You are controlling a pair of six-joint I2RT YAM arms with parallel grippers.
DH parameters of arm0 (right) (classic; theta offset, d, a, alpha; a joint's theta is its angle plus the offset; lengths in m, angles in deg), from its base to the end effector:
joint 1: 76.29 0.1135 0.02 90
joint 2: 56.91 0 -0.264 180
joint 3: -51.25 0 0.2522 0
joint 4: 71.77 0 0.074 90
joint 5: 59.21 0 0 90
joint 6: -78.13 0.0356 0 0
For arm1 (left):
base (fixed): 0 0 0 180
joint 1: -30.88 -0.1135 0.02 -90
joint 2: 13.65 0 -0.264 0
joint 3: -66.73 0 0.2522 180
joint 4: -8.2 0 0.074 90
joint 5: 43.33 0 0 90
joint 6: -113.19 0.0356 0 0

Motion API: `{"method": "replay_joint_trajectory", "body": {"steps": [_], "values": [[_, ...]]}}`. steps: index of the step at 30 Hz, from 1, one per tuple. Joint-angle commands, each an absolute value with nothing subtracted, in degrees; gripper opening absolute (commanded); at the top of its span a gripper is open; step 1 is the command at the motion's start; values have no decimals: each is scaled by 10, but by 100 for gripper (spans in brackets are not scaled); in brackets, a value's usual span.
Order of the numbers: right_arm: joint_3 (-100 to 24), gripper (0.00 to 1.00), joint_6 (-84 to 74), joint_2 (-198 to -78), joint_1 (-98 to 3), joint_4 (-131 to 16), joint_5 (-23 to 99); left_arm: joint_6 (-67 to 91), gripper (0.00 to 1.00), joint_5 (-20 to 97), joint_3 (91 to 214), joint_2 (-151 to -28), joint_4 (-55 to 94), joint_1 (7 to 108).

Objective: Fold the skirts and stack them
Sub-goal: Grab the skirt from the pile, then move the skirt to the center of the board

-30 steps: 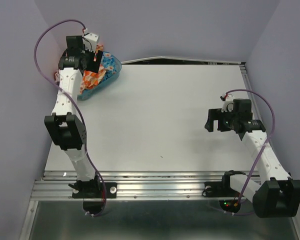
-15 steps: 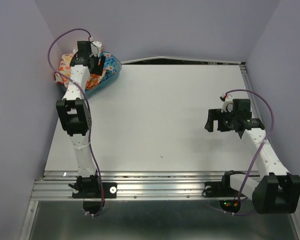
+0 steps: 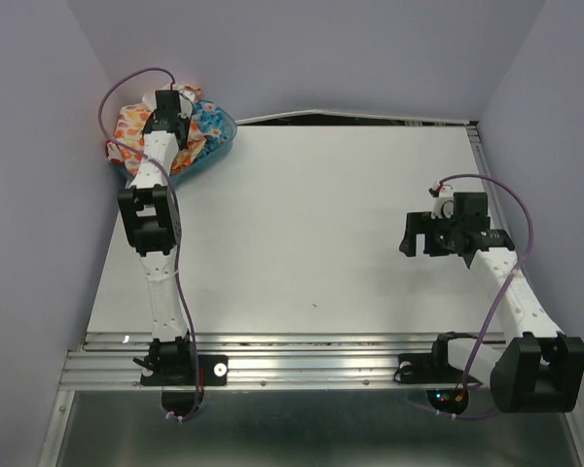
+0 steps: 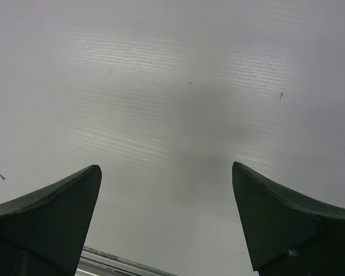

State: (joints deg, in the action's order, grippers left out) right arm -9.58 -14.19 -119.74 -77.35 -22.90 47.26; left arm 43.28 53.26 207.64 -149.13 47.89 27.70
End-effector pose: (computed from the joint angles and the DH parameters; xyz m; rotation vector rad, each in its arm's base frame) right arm 0.2199 0.0060 0.2557 -0.1519 2.4313 0.3264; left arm 0.5486 0.0346 0.2609 0.2555 2.1713 0.3563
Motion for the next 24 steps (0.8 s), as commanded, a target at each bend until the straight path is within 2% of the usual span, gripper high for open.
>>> {"method": "replay_joint_trajectory", "body": {"steps": [1, 2, 3, 16, 19, 24], "values": [[-122, 100, -142, -1196, -779, -246, 468, 425, 17, 555, 2146, -1465, 452, 267], [-122, 100, -141, -1194, -779, -246, 470, 420, 4, 551, 2153, -1454, 454, 264], [-123, 100, -141, -1193, -779, -246, 470, 410, 0, 548, 2165, -1445, 458, 262], [-117, 100, -140, -1165, -784, -249, 489, 403, 0, 471, 2192, -1207, 431, 268], [-118, 100, -140, -1161, -784, -250, 487, 413, 0, 470, 2180, -1160, 424, 281], [-121, 100, -138, -1150, -784, -249, 491, 397, 0, 401, 2149, -1072, 416, 296]]}}
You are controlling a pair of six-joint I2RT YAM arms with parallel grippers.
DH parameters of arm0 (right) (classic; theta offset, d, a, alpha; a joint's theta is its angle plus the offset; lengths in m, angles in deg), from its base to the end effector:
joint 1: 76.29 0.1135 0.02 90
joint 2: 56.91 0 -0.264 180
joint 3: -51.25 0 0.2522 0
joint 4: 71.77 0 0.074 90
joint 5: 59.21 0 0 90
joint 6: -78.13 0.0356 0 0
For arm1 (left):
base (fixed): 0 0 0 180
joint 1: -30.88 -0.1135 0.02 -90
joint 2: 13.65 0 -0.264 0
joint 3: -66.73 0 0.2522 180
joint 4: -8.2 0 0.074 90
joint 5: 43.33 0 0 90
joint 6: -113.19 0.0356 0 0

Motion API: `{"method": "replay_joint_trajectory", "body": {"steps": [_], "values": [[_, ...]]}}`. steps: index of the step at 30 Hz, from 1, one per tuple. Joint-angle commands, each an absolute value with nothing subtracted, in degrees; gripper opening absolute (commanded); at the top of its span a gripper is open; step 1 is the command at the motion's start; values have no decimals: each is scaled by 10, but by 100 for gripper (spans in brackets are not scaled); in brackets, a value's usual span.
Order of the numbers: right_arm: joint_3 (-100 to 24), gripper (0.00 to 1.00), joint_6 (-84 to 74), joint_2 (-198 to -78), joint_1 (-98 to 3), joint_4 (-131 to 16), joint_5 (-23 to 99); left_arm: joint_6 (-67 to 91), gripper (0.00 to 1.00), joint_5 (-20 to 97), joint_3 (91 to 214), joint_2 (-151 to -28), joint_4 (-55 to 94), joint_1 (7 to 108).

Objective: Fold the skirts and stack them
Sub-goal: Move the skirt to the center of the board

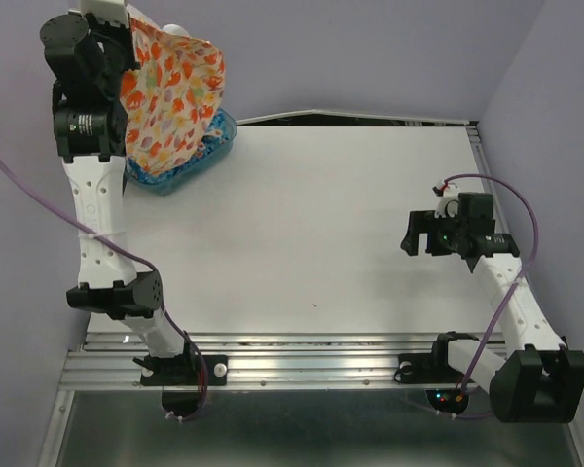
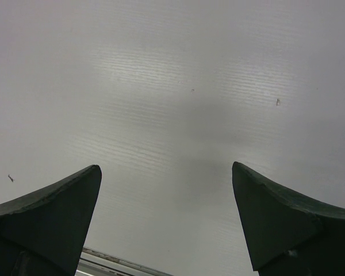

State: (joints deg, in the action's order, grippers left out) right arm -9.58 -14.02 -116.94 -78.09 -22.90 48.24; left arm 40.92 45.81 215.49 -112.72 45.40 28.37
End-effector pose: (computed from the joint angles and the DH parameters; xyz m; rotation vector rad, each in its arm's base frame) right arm 0.2127 0.0040 0.2654 -0.1473 2.3808 0.3338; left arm 0.3315 0.0140 0.5902 0.1925 1.3448 0.2873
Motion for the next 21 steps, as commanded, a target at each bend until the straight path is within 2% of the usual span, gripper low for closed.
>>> {"method": "replay_joint_trajectory", "body": {"steps": [1, 6, 10, 18, 21], "values": [[-120, 100, -139, -1147, -784, -249, 492, 394, 0, 393, 2142, -1061, 418, 300], [-116, 100, -138, -1139, -784, -248, 496, 378, 0, 314, 2085, -983, 435, 340], [-116, 100, -138, -1135, -784, -249, 500, 395, 0, 284, 1961, -933, 459, 396], [-123, 100, -139, -1146, -784, -247, 501, 438, 0, 398, 1725, -874, 466, 548], [-130, 100, -138, -1155, -784, -247, 495, 428, 0, 459, 1693, -878, 446, 606]]}}
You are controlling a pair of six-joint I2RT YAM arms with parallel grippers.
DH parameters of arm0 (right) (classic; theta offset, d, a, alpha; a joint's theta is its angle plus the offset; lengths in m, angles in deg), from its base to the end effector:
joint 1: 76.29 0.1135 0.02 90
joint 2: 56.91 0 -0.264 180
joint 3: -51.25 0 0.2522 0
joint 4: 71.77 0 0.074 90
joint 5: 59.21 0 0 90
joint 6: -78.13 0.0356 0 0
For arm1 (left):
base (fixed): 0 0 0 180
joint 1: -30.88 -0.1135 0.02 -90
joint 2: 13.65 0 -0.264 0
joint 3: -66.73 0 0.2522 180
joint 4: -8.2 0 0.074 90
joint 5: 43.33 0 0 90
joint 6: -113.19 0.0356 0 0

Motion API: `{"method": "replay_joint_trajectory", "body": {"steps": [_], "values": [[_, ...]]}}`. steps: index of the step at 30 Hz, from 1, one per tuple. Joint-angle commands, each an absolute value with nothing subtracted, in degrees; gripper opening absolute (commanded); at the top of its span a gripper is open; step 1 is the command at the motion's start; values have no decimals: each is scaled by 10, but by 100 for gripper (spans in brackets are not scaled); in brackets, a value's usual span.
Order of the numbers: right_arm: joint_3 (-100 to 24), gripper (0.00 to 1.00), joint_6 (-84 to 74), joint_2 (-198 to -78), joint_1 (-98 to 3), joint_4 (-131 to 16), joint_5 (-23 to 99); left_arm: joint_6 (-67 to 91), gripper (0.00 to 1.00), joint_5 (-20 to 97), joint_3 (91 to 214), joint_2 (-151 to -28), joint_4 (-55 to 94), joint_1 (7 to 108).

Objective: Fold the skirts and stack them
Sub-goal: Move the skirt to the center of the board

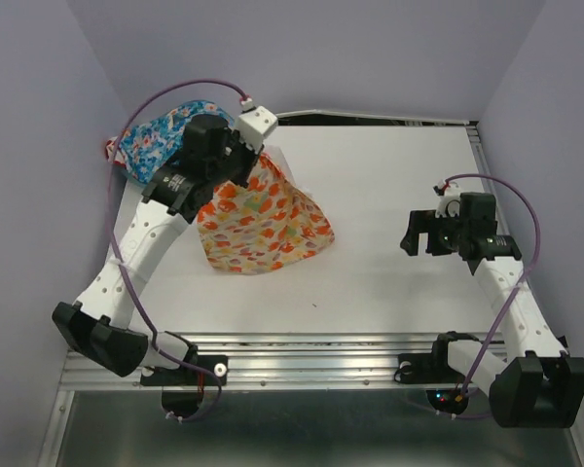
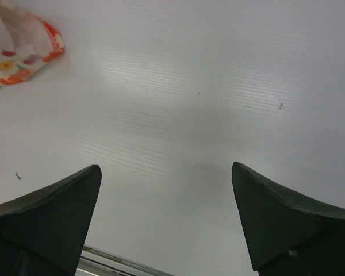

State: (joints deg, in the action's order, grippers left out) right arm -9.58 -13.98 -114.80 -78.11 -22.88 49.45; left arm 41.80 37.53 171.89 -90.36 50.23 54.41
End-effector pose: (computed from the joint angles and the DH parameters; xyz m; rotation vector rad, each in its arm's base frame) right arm 0.2067 0.0048 0.2726 -0.1615 2.3410 0.3520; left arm 0.2610 -0.1198 0.4649 0.7553 1.6443 -0.2052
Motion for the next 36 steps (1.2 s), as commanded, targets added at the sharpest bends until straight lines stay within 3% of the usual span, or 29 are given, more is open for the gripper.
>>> {"method": "replay_joint_trajectory", "body": {"steps": [1, 5, 9, 16, 23, 26, 29, 33, 34, 36], "values": [[-132, 100, -137, -1159, -784, -247, 493, 421, 0, 484, 1687, -882, 438, 617], [-146, 100, -135, -1176, -784, -247, 478, 395, 0, 655, 1685, -931, 384, 648], [-160, 100, -134, -1183, -784, -245, 470, 394, 0, 722, 1747, -974, 362, 650], [-203, 100, -144, -1203, -794, -223, 478, 425, 0, 640, 1773, -1040, 428, 716], [-241, 100, -161, -1249, -839, -203, 531, 413, 0, 440, 1781, -1135, 454, 765], [-248, 100, -178, -1268, -852, -194, 559, 433, 14, 308, 1849, -1226, 487, 764], [-259, 100, -200, -1278, -857, -177, 592, 438, 42, 177, 1964, -1323, 576, 764], [-269, 97, -226, -1289, -857, -163, 616, 436, 60, 95, 2147, -1420, 690, 754], [-271, 96, -236, -1292, -857, -159, 623, 438, 67, 78, 2150, -1422, 699, 747], [-272, 93, -269, -1297, -857, -144, 656, 444, 70, 35, 2118, -1394, 700, 731]]}}
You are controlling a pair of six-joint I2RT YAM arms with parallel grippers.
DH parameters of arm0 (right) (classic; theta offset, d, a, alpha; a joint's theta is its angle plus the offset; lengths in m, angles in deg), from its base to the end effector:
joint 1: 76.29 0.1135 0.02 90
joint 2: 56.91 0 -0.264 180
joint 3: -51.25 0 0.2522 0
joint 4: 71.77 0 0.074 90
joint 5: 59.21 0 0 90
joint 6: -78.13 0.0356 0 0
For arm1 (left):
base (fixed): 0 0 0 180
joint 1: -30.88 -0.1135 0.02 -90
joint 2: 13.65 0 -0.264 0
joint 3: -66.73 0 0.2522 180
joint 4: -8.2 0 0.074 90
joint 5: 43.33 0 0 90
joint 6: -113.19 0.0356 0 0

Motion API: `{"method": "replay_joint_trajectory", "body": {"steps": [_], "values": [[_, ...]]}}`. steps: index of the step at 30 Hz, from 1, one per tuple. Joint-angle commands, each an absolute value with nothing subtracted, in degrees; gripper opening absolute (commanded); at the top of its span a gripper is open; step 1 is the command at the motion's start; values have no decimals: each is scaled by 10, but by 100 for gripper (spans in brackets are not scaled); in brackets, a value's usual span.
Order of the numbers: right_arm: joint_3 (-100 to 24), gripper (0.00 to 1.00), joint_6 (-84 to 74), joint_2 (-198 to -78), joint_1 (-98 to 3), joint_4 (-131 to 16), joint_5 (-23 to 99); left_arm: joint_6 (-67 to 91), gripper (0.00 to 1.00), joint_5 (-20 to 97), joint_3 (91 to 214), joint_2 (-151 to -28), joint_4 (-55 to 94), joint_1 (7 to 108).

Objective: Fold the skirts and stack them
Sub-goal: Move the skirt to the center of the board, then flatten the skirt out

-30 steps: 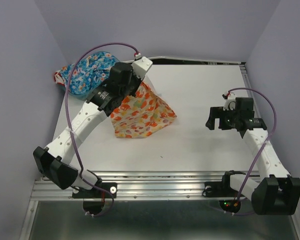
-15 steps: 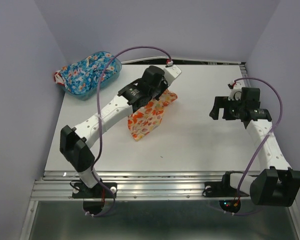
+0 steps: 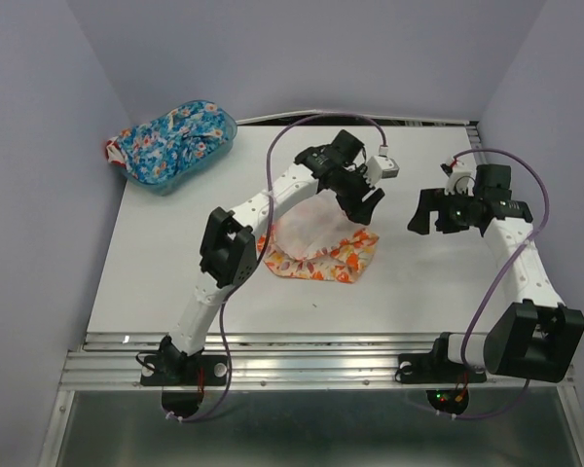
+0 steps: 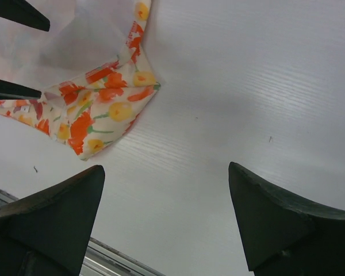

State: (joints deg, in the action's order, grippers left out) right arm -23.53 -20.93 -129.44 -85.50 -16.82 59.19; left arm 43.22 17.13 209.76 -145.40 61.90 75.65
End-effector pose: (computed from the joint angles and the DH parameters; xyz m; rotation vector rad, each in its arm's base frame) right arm 0.2560 -0.0244 0.2914 -0.2008 2.3876 0.4685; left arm 0.3572 -0.3791 0.2890 1.4664 1.8089 -0.8141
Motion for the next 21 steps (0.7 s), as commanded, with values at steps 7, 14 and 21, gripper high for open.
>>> {"method": "replay_joint_trajectory", "body": {"steps": [7, 14, 21], "values": [[-234, 81, -309, -1253, -857, -174, 701, 564, 64, 104, 1845, -1189, 655, 675], [-203, 62, -274, -1348, -814, -101, 672, 667, 55, 266, 1622, -1052, 568, 708], [-252, 61, -179, -1491, -814, -84, 746, 649, 60, 398, 1501, -1024, 389, 798]]}}
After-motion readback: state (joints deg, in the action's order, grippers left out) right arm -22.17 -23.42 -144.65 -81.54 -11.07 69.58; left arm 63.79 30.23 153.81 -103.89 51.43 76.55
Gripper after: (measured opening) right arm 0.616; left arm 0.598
